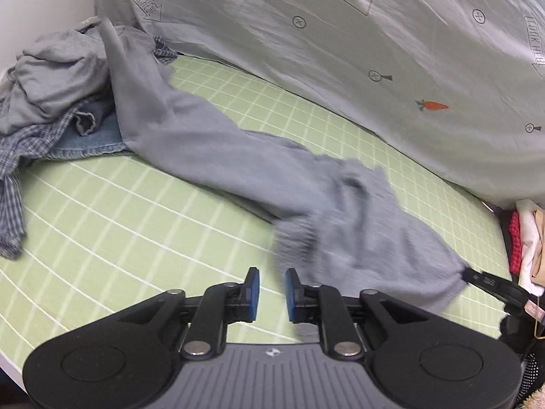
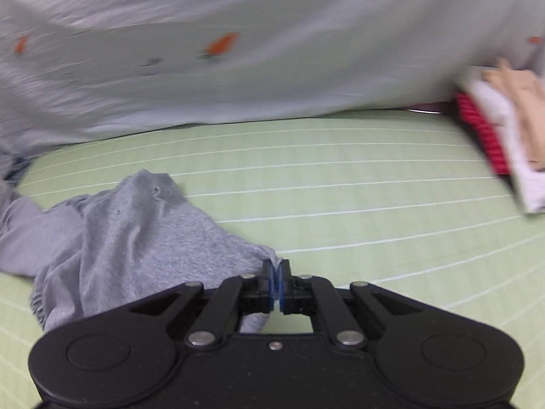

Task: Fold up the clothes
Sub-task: 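Pull the grey sweatpants out of the heap and lay them on the mat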

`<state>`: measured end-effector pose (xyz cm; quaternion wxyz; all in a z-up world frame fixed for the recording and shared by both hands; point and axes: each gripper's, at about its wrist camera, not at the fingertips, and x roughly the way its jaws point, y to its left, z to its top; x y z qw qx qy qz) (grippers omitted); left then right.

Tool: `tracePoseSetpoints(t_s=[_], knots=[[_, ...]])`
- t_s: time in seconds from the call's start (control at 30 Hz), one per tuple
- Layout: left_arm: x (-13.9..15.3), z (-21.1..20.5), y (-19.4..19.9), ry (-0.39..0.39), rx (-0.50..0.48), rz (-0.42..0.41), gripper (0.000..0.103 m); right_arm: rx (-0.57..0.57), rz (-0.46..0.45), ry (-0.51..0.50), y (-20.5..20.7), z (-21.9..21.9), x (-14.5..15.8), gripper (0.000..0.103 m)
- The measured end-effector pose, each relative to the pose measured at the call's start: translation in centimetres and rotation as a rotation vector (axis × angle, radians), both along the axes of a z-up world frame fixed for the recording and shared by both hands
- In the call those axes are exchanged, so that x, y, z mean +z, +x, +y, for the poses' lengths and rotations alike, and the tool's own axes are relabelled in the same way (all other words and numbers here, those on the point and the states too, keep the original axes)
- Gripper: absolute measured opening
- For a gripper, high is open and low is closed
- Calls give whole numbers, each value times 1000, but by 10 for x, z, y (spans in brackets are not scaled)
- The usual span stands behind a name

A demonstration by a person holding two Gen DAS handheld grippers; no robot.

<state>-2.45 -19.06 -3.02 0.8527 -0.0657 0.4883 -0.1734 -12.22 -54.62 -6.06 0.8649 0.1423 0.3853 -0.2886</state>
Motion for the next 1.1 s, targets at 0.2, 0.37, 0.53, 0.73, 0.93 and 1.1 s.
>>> tracePoseSetpoints(t_s=[0.2, 0.37, 0.53, 0.73, 0.93, 1.1], knots=[[-4, -25, -12, 34, 37, 13, 54, -95, 9, -19, -39, -40, 3, 68], [-3, -29, -10, 83, 38, -5, 91, -11, -46, -37, -28, 6, -5, 103], [-5, -13, 1, 131, 2, 0, 92, 145, -1, -55, 9, 76, -22, 103], [-4, 15, 18, 174, -35, -10, 92, 239, 42, -22, 42, 141, -44, 103], [-3, 33, 31, 184, -22, -8, 92, 217, 152, -87, 48, 151, -70, 57], [-12, 20, 24, 153, -12, 29, 92, 174, 93, -69, 20, 112, -50, 4]])
